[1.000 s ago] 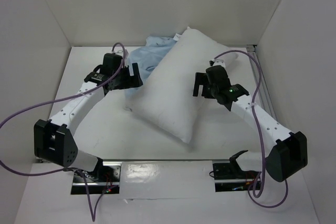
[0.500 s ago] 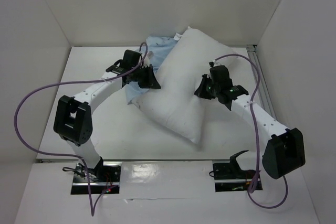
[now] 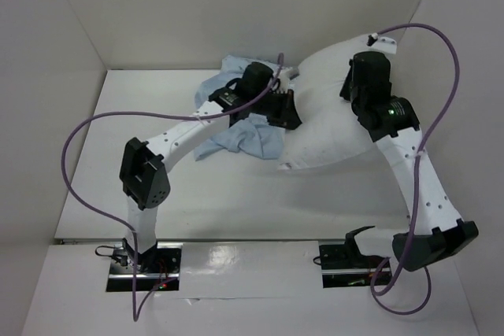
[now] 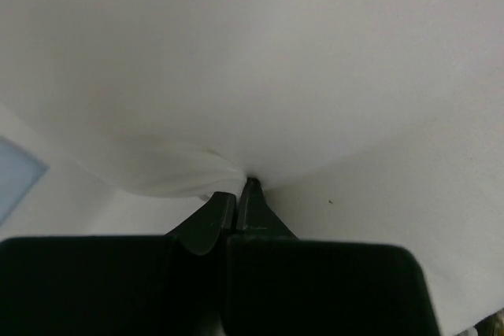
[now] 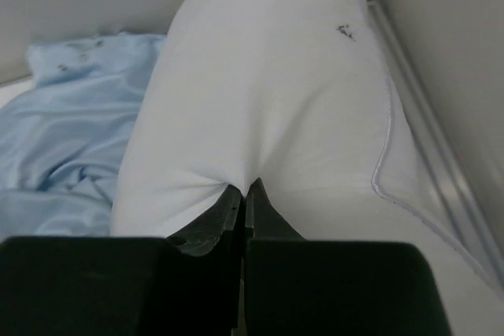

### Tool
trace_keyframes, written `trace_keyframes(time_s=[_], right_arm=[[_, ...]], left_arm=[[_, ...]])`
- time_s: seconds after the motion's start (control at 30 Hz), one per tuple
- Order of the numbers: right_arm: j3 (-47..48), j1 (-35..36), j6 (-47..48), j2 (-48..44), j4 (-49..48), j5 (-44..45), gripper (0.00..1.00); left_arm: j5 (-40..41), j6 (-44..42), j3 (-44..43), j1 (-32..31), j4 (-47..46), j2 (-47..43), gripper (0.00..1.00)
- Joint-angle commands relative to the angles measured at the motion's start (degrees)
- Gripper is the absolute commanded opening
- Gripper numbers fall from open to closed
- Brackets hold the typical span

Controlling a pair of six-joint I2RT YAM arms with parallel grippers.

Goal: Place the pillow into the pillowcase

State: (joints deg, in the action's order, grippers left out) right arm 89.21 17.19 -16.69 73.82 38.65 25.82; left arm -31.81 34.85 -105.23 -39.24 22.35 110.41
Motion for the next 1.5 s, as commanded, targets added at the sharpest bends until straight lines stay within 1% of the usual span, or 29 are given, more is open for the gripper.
trace_keyframes(time_s=[0.0, 0.07, 0.1, 0.13, 0.17, 0.23, 0.27, 0.33, 0.37, 0.4, 0.47, 0.5, 0.53, 0.57, 0.63, 0.7, 0.8, 0.83, 0.87, 0.9, 0.97, 1.03, 1.13, 1.23, 1.27, 1.33, 1.4, 1.43, 1.47], right_arm=[[-2.95, -0.57, 1.39, -4.56, 4.32, 11.16, 0.00], [-7.45, -1.28, 0.87, -5.70, 4.32, 11.18, 0.03], [-10.60, -1.89, 0.87, -5.71, 5.02, 9.00, 0.37], [-11.68, -1.90, 0.87, -5.71, 5.64, 8.98, 0.65], [-12.30, -1.90, 0.35, -5.71, 5.64, 8.98, 0.83], [-12.30, -1.90, 0.34, -4.22, 6.35, 8.37, 0.96], [-11.26, -1.90, 0.34, -4.21, 6.35, 7.58, 0.96], [-8.89, -1.90, 0.34, -3.69, 5.39, 3.39, 0.96], [-8.36, -1.90, 0.34, -3.69, 4.60, 0.75, 0.94], [-8.35, -1.90, 0.34, -3.69, 3.63, -2.33, 0.91], [-9.75, -1.38, 0.34, -4.21, 0.30, -11.87, 0.80], [-10.89, -0.24, -0.18, -4.21, -0.94, -15.16, 0.68], [-12.38, 0.56, -0.80, -4.82, -2.25, -18.15, 0.64], [-15.35, 2.91, -1.50, -4.83, -3.66, -22.01, 0.58], [-18.79, 5.91, -3.17, -4.31, -4.81, -25.02, 0.38], [-24.50, 11.35, -5.36, -4.30, -5.43, -26.09, 0.30], [-31.62, 16.45, -10.81, -4.82, -5.43, -22.06, 0.30], [-33.29, 16.47, -12.21, -4.83, -4.74, -22.04, 0.32], [-35.83, 17.17, -14.93, -6.22, -4.12, -20.91, 0.37], [-36.73, 17.17, -16.61, -6.23, -2.02, -18.38, 0.47], [-37.44, 17.17, -19.35, -7.55, 0.44, -14.68, 0.56], [-37.44, 16.56, -22.51, -7.55, 5.28, -8.81, 0.58], [-32.88, 17.69, -21.11, -7.55, 7.57, -4.75, 0.58], [-27.19, 19.63, -21.80, -9.48, 9.76, 0.87, 0.58], [-25.85, 19.64, -21.81, -10.01, 11.25, 4.90, 0.57], [-22.00, 19.11, -21.81, -10.63, 12.93, 8.87, 0.68], [-19.79, 15.87, -21.81, -9.49, 15.48, 13.80, 0.83], [-18.64, 14.20, -21.81, -7.31, 16.44, 15.12, 0.87], [-17.68, 10.71, -21.81, -6.24, 17.06, 16.61, 0.87]], left_arm=[[-5.19, 1.62, -5.95, -5.57, -5.30, 4.63, 0.00], [-3.96, 1.62, -5.95, -6.20, -3.90, 7.17, 0.02], [-3.96, 2.23, -5.26, -6.20, -3.02, 7.19, 0.09], [-2.13, 2.24, -5.25, -6.20, -1.79, 7.19, 0.33], [-1.16, 1.46, -4.38, -5.06, -0.48, 7.19, 0.47], [1.56, -0.22, -1.39, -4.00, 2.08, 3.69, 0.69], [5.23, -0.83, -0.25, -2.95, 2.95, 1.84, 0.84], [9.38, -2.15, 3.09, -1.81, 5.15, -3.76, 0.93], [11.49, -2.16, 4.15, -1.10, 6.03, -5.54, 0.93], [15.69, -2.16, 6.42, 0.47, 6.74, -7.04, 0.87], [19.05, -1.11, 8.28, 2.49, 9.19, -9.59, 0.78], [21.24, -1.10, 9.42, 4.94, 9.73, -11.69, 0.73], [21.96, -0.49, 12.04, 6.18, 9.73, -12.67, 0.69], [21.97, 0.21, 13.46, 7.50, 9.73, -13.63, 0.69], [22.67, 0.91, 16.88, 11.63, 9.73, -15.05, 0.71], [22.67, 1.45, 18.39, 14.01, 10.25, -15.75, 0.77], [22.67, 1.98, 20.15, 16.13, 10.26, -15.23, 0.80], [22.67, 1.98, 20.76, 16.65, 10.26, -15.22, 0.82], [22.67, 2.58, 20.77, 16.66, 10.78, -14.35, 0.82], [23.37, 2.59, 20.77, 16.66, 10.79, -13.56, 0.82], [24.61, 3.29, 21.29, 16.66, 11.40, -12.95, 0.82], [25.13, 4.00, 21.29, 17.18, 11.40, -11.36, 0.83], [23.38, 4.00, 20.07, 16.66, 11.40, -9.52, 0.83], [16.80, 3.39, 20.06, 13.42, 8.69, -8.81, 0.83], [13.13, 3.38, 20.06, 12.19, 6.59, -8.11, 0.83], [9.94, 4.16, 20.06, 8.76, 4.47, -6.35, 0.83], [7.57, 4.96, 19.54, 5.60, 2.97, -4.42, 0.83], [6.86, 5.57, 18.75, 4.54, 2.44, -2.41, 0.83], [5.89, 6.62, 18.75, 3.40, 1.39, -1.52, 0.83]])
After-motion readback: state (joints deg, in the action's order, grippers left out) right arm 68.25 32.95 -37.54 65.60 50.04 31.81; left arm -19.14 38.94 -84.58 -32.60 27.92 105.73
